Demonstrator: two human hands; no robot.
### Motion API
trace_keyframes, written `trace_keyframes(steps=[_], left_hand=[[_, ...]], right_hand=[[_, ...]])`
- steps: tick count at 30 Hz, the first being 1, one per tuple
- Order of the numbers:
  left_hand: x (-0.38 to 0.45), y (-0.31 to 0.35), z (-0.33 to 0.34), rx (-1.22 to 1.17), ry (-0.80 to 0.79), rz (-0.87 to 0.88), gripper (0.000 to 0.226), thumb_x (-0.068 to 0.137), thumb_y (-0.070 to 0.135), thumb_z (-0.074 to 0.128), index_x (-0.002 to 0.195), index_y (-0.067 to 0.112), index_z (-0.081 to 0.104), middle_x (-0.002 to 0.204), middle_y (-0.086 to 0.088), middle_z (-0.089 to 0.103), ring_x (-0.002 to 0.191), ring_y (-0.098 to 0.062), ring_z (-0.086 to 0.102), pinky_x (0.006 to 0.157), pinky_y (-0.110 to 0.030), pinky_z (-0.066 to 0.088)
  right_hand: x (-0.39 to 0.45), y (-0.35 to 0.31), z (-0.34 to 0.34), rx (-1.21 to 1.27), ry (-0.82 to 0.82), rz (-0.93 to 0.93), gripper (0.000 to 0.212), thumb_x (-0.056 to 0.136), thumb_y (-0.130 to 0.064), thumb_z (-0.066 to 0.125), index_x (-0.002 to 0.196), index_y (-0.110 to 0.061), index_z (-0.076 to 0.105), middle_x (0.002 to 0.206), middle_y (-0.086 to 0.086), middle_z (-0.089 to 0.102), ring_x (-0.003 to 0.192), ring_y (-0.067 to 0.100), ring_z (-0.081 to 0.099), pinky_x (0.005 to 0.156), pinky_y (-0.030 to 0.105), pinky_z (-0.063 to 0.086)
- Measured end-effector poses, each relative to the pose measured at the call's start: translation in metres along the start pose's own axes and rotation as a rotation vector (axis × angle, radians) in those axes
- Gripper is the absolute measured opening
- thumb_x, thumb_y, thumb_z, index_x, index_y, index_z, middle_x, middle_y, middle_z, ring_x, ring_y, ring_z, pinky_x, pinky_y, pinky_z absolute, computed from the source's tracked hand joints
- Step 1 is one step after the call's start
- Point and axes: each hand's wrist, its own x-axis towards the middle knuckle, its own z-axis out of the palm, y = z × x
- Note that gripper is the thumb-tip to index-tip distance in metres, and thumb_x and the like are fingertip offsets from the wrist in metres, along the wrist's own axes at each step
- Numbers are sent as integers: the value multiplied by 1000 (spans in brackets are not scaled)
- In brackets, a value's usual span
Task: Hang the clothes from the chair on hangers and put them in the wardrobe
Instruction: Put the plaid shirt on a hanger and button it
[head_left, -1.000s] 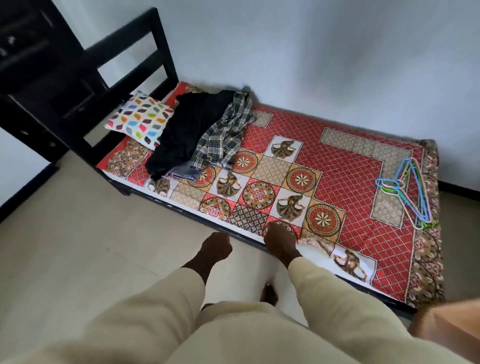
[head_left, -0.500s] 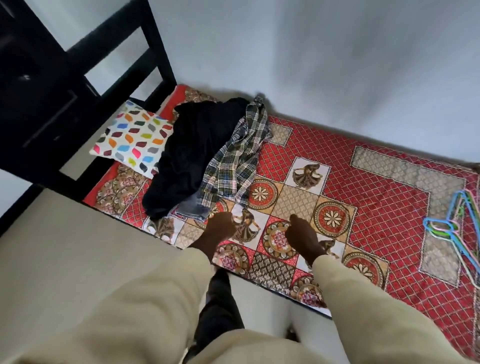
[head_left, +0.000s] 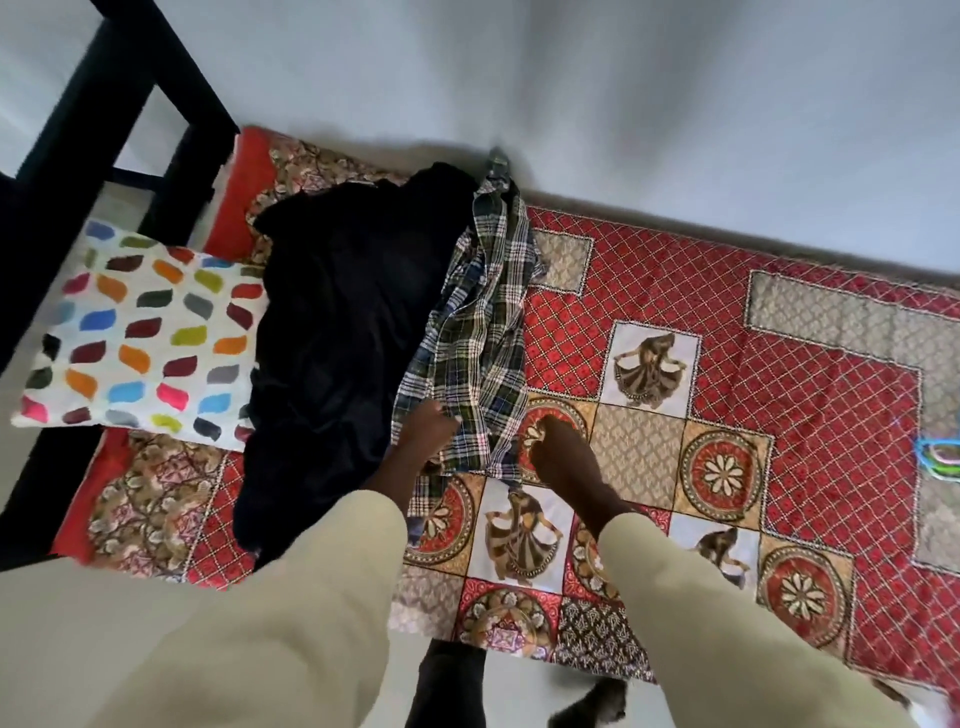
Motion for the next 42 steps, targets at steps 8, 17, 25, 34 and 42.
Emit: trace_keyframes(steps=[8,17,25,34,42], left_hand=[[83,30,36,211,127,-35,50,93,24,61,137,5,48,132,-18,58,122,-36,55,97,-43,48],[92,-3,45,40,7,-110,74,84,30,75,142,4,38,141,-18,50,127,-36,51,102,-44,46],[-22,-11,50,206,-101,682,29,98,34,54,93,10,71,84,-9,71,72,-24,67,53,-23,35],[-4,-4,-4,-116,-201,141,35,93,27,61,113,-2,65,85,-6,60,86,-22,56,66,-24,42],[31,92,4,-54,-195,79,128,70,33,88,156,11,-4,159,-20,22,141,-36,33,110,-45,39]], right_hand=[[64,27,25,-3,-50,84,46,94,-14,53,139,-5,46,135,17,56,120,32,56,91,34,46],[94,-2,20,236,-36,138,25,92,-16,55,73,-1,60,69,11,59,62,20,52,58,24,41],[94,-15,26,733,-89,219,60,74,-49,79,115,-9,59,105,7,67,88,20,65,65,24,50],[65,-11,45,612,149,23,51,79,-4,55,127,-19,62,105,10,72,83,26,69,72,47,60],[-19,1,48,-482,40,-779,36,77,-6,66,111,-13,72,128,9,58,114,30,53,93,47,51]])
